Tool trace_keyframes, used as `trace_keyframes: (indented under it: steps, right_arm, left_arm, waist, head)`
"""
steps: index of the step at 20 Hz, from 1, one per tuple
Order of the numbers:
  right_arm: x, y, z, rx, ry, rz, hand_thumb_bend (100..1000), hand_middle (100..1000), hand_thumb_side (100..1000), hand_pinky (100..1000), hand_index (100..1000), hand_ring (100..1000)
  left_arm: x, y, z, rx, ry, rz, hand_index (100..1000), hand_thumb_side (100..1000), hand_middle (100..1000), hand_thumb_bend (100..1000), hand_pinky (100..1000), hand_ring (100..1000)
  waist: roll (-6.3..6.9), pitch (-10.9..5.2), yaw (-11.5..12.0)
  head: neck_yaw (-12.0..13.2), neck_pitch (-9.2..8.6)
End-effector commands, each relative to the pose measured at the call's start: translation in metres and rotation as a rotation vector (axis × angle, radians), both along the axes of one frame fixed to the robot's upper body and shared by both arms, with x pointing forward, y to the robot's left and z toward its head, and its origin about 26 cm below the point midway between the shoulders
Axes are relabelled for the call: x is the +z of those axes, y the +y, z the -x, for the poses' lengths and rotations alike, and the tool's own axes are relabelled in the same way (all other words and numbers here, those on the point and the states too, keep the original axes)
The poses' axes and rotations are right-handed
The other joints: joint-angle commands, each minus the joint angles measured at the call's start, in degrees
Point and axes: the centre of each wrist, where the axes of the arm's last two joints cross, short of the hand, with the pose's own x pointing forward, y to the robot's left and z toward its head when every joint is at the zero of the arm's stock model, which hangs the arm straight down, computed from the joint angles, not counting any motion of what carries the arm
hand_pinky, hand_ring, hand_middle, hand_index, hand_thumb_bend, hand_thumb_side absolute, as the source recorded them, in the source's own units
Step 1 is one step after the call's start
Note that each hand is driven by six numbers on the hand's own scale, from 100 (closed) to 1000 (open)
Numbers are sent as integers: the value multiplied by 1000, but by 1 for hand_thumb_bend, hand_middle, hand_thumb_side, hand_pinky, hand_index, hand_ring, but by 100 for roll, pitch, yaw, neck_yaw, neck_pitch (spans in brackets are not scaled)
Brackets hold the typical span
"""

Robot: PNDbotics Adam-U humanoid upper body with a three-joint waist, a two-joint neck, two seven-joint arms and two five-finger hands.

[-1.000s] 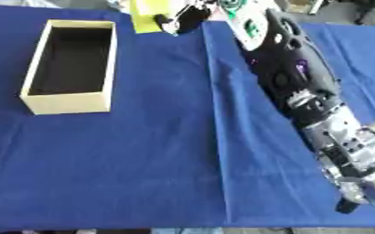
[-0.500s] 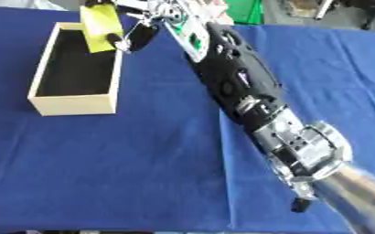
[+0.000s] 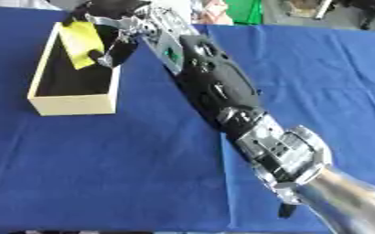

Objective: Pick up objects on the table and place them in the box.

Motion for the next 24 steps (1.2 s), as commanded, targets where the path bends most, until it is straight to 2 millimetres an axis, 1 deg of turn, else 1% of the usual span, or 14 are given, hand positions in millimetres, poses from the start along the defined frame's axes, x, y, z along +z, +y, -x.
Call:
trace_keyframes:
  steps: [1,4,8,15,16,17,20,22,24]
  right_arm:
    - [15,4,4,17,-69,21,100,968,100,867,990,937]
    - [12,3,3,5,-56,26,100,1000,100,881,1000,957]
    - [11,0,2,-10,-30,31,100,1000,100,892,1000,974]
    - [13,-6,2,-18,-25,1,100,1000,100,887,1000,973]
    - [15,-9,2,-23,-26,-12,100,1000,100,881,1000,973]
    - [16,-14,1,-27,-24,-33,100,991,100,871,1000,968]
    - [24,-38,2,-38,-33,-143,100,942,100,842,993,948]
    - [31,-59,8,-33,-54,-239,100,868,100,815,955,914]
    - [39,-81,17,-41,-84,-305,100,832,100,805,938,898]
  left_arm:
    - [8,-1,0,-17,-26,-4,485,246,357,100,319,577]
    - [8,-1,0,-24,-25,-4,485,247,357,100,315,577]
    - [8,-1,0,-32,-26,-5,486,247,358,100,307,578]
    - [9,0,0,-25,-30,-5,485,247,358,100,318,578]
    - [9,1,0,-19,-31,-5,485,247,358,100,348,578]
    - [9,2,0,-11,-32,-3,484,247,357,100,355,578]
    - [8,6,0,17,-30,-1,484,246,356,100,360,578]
    - [7,9,1,34,-28,1,484,246,356,100,361,578]
    - [7,11,1,47,-28,2,484,246,356,100,362,578]
  waist:
    - [35,-93,8]
    - [30,-92,-7]
    - [29,-97,-20]
    - [33,-99,-61]
    - [32,-98,-76]
    - [31,-97,-90]
    - [28,-88,-168]
    - [24,-81,-252]
    - [17,-77,-318]
  head:
    - [-18,-33]
    - [-12,-34]
    - [-8,-39]
    - [5,-37]
    - [24,-49]
    - [43,-60]
    - [130,-71]
    - [196,-79]
    - [260,-90]
